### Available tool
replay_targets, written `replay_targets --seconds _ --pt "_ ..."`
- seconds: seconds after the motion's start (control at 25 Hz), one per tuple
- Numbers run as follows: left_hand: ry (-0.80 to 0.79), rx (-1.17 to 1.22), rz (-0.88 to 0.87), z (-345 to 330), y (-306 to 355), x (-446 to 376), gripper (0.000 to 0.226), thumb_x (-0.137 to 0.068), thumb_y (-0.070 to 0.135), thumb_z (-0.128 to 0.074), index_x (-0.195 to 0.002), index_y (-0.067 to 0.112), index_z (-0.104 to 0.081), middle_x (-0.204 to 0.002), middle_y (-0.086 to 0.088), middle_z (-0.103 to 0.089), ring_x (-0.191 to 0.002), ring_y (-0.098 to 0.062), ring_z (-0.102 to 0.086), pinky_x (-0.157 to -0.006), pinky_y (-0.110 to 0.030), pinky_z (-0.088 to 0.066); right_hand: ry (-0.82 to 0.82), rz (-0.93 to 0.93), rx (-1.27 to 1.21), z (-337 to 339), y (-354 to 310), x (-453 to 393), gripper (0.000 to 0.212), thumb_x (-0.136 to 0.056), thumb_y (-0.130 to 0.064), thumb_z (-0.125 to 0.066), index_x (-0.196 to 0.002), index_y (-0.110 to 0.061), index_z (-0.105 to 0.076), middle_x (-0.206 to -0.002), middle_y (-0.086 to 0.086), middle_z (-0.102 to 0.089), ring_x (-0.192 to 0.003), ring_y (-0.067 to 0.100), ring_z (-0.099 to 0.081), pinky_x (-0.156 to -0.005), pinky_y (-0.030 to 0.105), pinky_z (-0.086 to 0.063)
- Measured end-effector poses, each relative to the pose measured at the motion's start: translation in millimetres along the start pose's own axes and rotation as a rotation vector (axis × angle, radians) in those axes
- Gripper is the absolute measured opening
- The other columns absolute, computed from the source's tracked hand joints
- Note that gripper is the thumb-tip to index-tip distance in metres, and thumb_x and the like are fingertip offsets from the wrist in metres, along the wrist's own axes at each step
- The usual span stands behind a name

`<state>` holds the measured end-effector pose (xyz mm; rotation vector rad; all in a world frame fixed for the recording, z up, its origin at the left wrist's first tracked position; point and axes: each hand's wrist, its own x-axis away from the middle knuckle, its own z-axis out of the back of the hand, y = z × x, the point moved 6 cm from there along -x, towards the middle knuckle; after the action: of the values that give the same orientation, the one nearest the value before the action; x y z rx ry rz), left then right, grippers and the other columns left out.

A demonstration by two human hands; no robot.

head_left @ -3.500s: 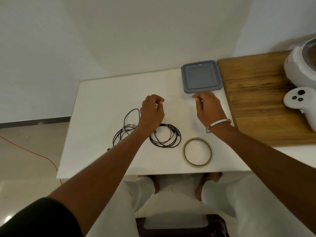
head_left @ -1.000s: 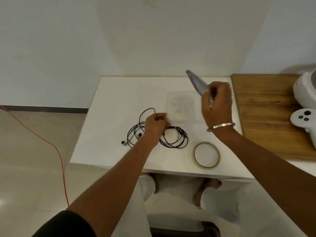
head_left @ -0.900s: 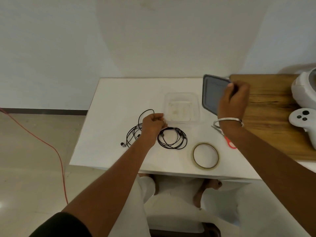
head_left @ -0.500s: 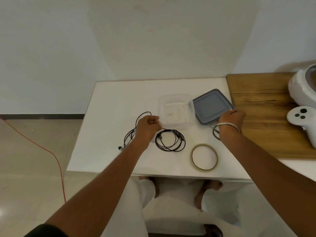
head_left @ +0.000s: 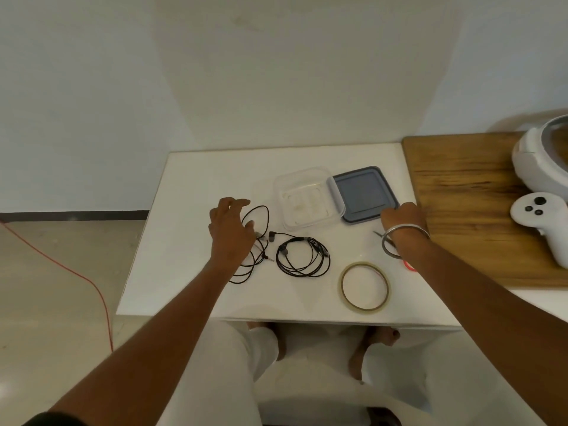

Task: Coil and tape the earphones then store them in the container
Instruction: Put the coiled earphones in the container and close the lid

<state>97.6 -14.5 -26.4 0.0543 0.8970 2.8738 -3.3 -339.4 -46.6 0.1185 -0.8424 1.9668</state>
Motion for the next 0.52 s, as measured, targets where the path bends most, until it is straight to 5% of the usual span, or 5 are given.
replay_targets --seconds 0.08,0.16,0.36,0.52 --pt "-0.128 -0.062 0.007 -1.8 -13.8 -4.2 0.051 -0.088 0.008 -0.058 -0.136 0.025 -0.050 -0.139 0.002 -0.043 -0.130 -0.025 -0.035 -0.103 -0.043 -0.031 0.062 -0.001 -0.068 3.8 0.1 3.2 0.021 -0.090 -0.010 -0.044 -0.097 0.006 -0.056 -0.101 0.021 -0.055 -0.089 0.032 -0.056 -0.080 0.040 -0.046" --pt "-0.264 -0.093 -0.055 -6.1 -19.8 -6.2 0.061 -0.087 0.006 -0.054 -0.142 0.031 -0.042 -0.145 0.006 -0.040 -0.135 -0.024 -0.033 -0.105 -0.048 -0.032 0.170 0.047 -0.182 7.9 -3.4 10.0 0.039 -0.090 -0.008 -0.047 -0.127 0.003 -0.043 -0.129 0.023 -0.043 -0.105 0.034 -0.053 -0.088 0.040 -0.046" --pt "-0.441 -0.277 -0.168 -19.4 -15.2 -8.5 0.071 -0.090 0.013 -0.056 -0.150 0.035 -0.024 -0.145 0.009 -0.037 -0.133 -0.025 -0.031 -0.100 -0.047 -0.033 0.365 0.424 -0.345 13.4 -30.8 27.1 0.038 -0.084 0.003 -0.047 -0.121 -0.004 -0.049 -0.124 0.018 -0.040 -0.105 0.028 -0.051 -0.091 0.037 -0.046" --pt "-0.318 -0.098 -0.180 -13.9 -17.4 -16.5 0.075 -0.089 0.008 -0.063 -0.152 0.020 -0.024 -0.132 -0.005 -0.046 -0.117 -0.027 -0.047 -0.097 -0.045 -0.044 0.360 0.675 -0.381 7.6 -57.1 50.8 0.038 -0.081 0.006 -0.044 -0.117 -0.006 -0.051 -0.121 0.015 -0.041 -0.107 0.024 -0.052 -0.093 0.034 -0.046"
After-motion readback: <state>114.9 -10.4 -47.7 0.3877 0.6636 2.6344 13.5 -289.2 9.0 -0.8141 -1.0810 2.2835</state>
